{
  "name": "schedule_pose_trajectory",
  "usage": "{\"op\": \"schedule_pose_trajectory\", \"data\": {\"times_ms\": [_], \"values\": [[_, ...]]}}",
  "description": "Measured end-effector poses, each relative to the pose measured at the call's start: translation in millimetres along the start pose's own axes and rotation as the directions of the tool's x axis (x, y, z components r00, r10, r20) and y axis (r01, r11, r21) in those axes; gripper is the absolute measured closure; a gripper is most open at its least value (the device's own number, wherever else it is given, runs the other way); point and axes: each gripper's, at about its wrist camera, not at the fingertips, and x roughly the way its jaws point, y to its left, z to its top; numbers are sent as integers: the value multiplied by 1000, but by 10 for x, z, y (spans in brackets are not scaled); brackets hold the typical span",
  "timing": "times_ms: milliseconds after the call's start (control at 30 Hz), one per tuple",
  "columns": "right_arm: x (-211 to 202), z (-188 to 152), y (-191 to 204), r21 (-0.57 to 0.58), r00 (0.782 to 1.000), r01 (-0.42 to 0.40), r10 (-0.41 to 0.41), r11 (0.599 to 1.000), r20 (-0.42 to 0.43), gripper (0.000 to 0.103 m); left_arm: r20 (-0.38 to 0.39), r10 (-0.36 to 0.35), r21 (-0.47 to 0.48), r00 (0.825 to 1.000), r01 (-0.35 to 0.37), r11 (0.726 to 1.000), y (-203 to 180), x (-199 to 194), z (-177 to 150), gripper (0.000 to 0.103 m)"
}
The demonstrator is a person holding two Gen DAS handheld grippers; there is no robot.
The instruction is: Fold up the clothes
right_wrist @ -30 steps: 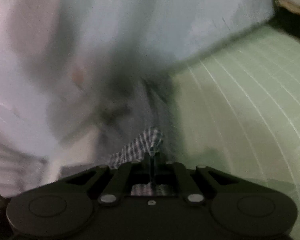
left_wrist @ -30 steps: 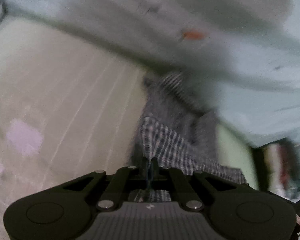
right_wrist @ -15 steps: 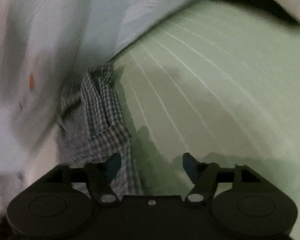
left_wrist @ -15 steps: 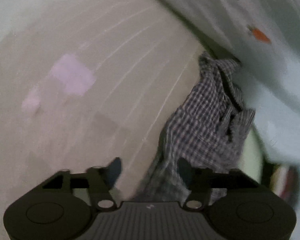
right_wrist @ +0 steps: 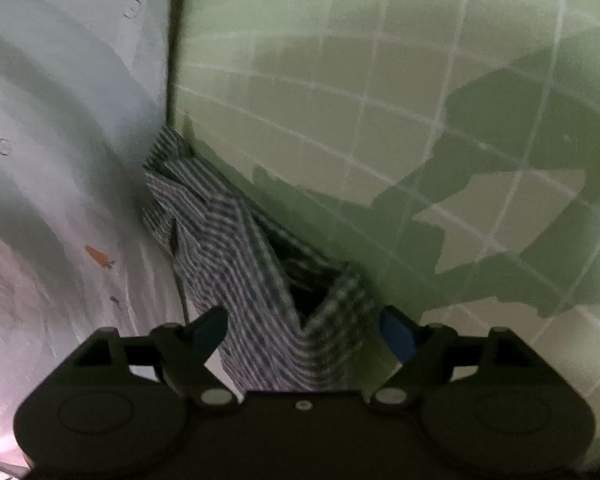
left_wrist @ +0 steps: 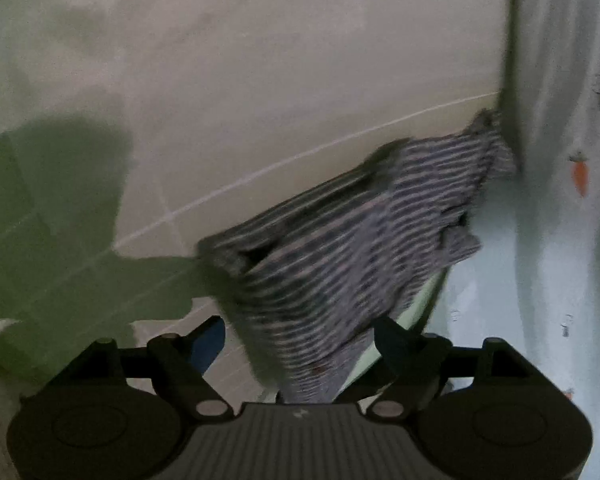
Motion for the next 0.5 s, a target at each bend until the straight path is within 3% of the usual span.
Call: {"op": "schedule_pose_trajectory", "data": {"times_ms": [267, 367, 467, 500], "values": [[193, 29, -23, -20, 995, 34, -36, 999, -91, 18, -28, -17, -65, 999, 15, 998, 36, 245, 53, 21], [262, 23, 25, -48, 992, 52, -57, 998, -114, 29, -18, -2, -112, 1000, 0, 994, 87, 244, 85, 23], [334, 17, 61, -65, 990, 53, -61, 996, -124, 49, 4, 19, -123, 1000, -19, 992, 105, 268, 121, 41], [344, 18, 59, -67, 991, 49, -57, 997, -125, 57, 11, 24, -128, 1000, -23, 992, 117, 272, 133, 59]]}}
